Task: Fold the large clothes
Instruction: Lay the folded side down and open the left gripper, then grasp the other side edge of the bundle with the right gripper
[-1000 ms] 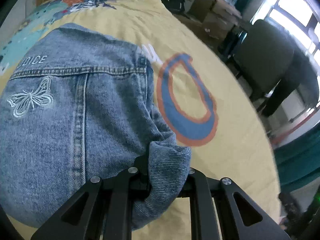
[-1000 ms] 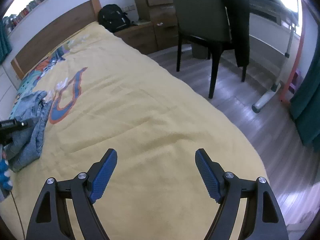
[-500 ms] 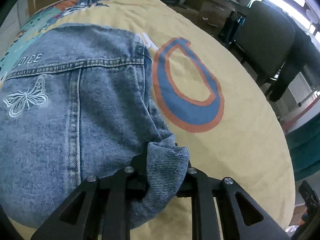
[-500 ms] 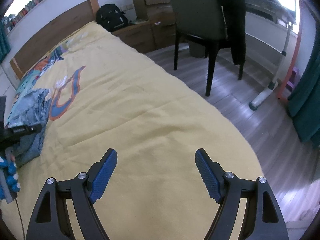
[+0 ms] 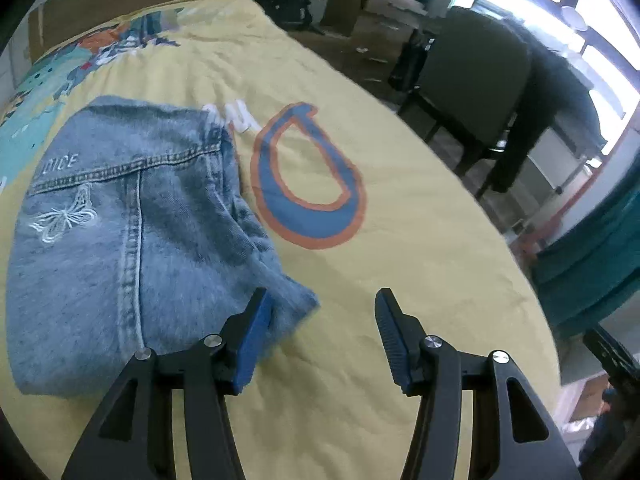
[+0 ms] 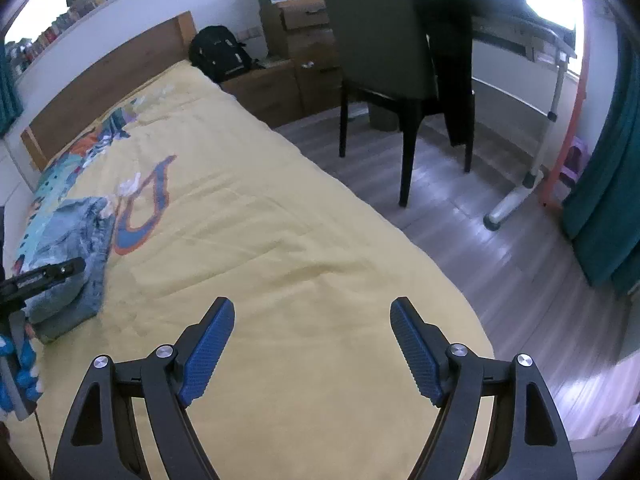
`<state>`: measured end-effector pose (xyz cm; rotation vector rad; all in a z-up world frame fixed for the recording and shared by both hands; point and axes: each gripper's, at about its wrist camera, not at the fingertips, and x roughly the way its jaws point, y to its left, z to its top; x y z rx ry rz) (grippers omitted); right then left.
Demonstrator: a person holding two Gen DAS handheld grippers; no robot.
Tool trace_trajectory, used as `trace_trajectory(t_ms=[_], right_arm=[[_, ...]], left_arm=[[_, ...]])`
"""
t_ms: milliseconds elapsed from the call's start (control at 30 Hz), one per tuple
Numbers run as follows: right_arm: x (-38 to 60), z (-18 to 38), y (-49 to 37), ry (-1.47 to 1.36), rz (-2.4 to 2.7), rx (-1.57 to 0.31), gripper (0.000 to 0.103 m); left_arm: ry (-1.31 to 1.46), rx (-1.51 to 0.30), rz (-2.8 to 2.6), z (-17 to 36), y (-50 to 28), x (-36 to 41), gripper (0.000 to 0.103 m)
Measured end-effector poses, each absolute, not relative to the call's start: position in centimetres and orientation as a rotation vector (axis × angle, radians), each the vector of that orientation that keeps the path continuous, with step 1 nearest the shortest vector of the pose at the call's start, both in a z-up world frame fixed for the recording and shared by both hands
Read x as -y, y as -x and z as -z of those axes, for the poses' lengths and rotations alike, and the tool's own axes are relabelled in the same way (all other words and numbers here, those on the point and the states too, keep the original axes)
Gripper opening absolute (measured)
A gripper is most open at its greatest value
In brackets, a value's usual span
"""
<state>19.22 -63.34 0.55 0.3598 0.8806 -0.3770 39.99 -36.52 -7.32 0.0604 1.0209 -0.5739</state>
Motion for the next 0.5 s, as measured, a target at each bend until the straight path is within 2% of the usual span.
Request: trace_trajectory(t_ms=[500], right_arm=[[56.9,-6.0,-19.8,-0.29,0.306,-0.833,0.081]], left_arm=[[-0.157,-0.961,0.59,2.5,-34.3,26.9,0.048]])
